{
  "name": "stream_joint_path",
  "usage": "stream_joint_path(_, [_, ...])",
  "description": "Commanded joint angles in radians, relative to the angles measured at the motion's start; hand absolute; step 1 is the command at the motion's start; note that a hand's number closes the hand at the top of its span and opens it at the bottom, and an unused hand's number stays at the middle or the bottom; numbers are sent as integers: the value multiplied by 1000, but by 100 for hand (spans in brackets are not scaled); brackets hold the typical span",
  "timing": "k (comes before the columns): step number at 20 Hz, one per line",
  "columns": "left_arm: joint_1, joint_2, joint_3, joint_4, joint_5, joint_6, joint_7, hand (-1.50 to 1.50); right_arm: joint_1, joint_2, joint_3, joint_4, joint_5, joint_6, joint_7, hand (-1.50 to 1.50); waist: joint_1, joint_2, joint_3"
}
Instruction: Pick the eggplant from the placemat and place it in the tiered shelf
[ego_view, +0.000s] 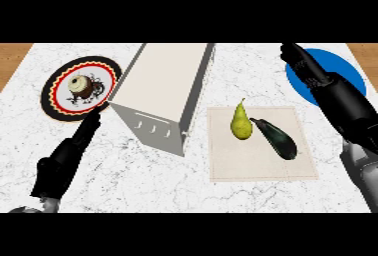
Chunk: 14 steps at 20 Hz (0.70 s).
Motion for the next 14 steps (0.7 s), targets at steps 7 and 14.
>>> stream_joint_path(7, [50, -32, 5, 79, 17, -4, -12, 0, 155, -407, -79, 337, 329, -10, 314, -150, -29, 55, -2])
stream_joint_path(14, [21, -91, 5, 233, 28, -79, -102, 0, 106, -119, -262, 603, 39, -41, 165, -150, 15, 20, 20])
